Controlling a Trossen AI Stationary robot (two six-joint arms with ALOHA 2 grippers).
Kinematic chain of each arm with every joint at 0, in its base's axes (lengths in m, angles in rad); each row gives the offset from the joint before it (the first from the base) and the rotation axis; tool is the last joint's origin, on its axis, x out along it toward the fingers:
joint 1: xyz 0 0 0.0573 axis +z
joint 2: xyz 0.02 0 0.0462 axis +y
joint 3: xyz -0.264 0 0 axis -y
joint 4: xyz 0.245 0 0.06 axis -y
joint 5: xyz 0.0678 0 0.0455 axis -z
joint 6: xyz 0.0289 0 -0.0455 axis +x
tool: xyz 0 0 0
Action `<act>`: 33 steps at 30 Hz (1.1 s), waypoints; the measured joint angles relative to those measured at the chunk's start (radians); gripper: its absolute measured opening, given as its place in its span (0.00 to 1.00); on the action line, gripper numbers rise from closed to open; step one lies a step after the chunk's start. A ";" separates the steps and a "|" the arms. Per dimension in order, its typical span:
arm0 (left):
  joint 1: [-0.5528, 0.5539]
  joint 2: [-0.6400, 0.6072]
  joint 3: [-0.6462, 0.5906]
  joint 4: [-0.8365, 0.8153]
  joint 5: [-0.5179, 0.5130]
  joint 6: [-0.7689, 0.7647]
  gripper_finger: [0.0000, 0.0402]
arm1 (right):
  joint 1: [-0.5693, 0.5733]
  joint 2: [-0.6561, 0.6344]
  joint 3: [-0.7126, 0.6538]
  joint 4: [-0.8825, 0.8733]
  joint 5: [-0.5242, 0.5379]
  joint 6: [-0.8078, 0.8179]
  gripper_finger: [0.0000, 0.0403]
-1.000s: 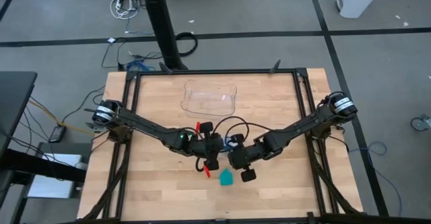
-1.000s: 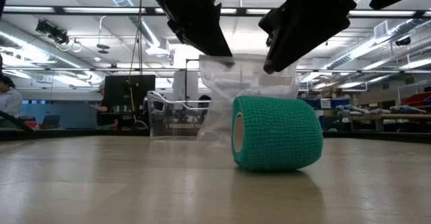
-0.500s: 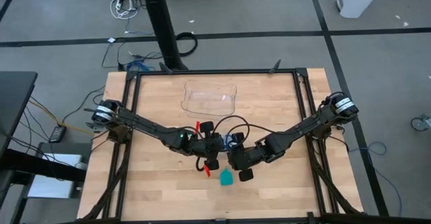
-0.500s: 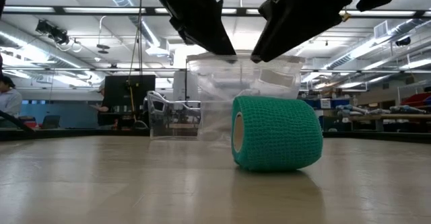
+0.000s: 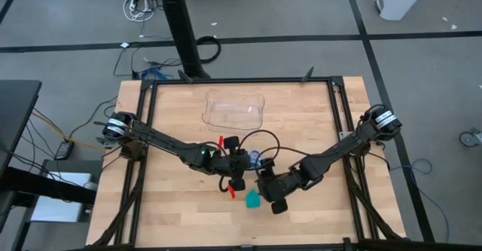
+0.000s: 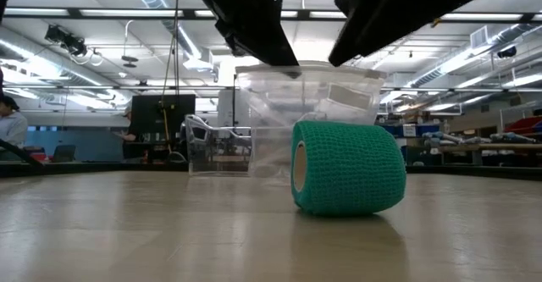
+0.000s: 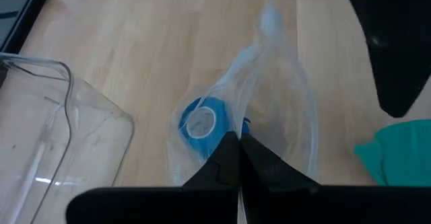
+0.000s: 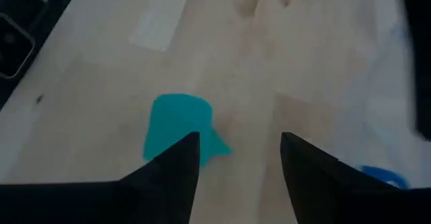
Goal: Roll bandage
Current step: Put the rolled green bandage into the transparent zip bag
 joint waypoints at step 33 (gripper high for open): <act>-0.010 0.000 0.000 0.001 0.069 0.025 0.01 | 0.111 0.200 0.001 0.172 0.146 0.199 0.68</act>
